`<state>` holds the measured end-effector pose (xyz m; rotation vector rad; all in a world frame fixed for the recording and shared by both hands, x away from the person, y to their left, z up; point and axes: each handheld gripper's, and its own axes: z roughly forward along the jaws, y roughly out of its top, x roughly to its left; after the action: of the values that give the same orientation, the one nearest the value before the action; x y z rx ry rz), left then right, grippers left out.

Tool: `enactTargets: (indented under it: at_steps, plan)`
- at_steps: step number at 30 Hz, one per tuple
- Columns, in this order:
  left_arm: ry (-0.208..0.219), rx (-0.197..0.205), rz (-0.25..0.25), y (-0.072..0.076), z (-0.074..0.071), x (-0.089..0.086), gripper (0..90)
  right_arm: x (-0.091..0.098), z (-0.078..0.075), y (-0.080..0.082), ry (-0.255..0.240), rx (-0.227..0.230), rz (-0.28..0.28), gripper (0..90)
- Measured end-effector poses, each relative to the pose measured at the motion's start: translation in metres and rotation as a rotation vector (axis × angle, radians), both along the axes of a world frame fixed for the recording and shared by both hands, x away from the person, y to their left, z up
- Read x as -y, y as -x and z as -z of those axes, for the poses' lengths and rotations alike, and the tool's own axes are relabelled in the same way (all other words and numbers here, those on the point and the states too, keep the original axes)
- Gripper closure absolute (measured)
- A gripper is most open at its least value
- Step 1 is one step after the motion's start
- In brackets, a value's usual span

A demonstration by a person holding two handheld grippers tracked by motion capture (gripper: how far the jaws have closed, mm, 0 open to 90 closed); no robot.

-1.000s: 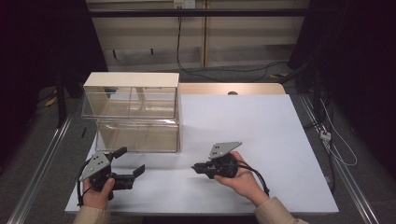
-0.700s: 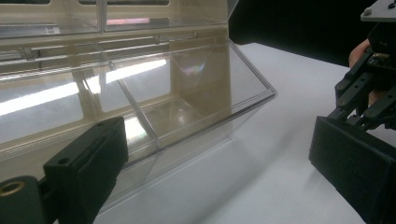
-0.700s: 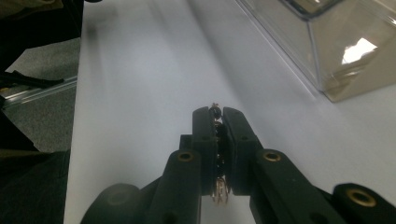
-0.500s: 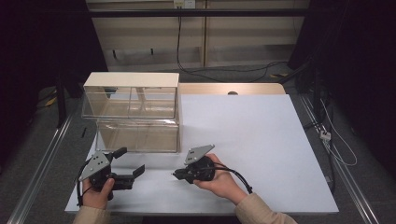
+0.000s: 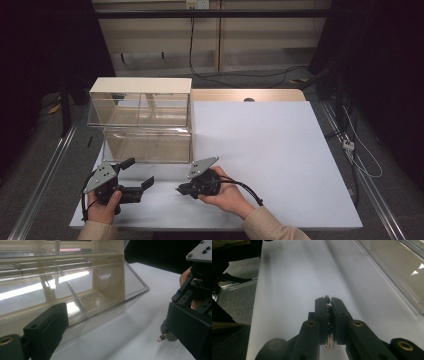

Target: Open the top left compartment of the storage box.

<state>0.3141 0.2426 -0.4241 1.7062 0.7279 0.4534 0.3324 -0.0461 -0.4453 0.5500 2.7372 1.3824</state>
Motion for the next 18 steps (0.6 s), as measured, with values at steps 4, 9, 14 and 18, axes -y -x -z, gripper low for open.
enactTargets:
  at_steps: [4,9,14,18]
  plan:
    - [0.000,-0.003,0.001,-0.0001,0.0002,0.0003,4.4,-0.0019,0.0015,0.0006,-0.009,-0.005,-0.011,85.1]
    - [0.003,-0.005,0.002,0.0000,0.0005,0.0009,4.4,-0.0031,0.0016,0.0016,-0.017,-0.019,-0.015,85.0]
    - [0.002,-0.005,0.003,-0.0005,0.0008,0.0004,4.4,-0.0051,0.0033,0.0029,-0.021,-0.026,-0.030,83.9]
    - [0.001,-0.004,0.003,-0.0005,0.0006,0.0000,4.5,-0.0028,0.0007,0.0017,-0.041,-0.038,-0.009,69.8]
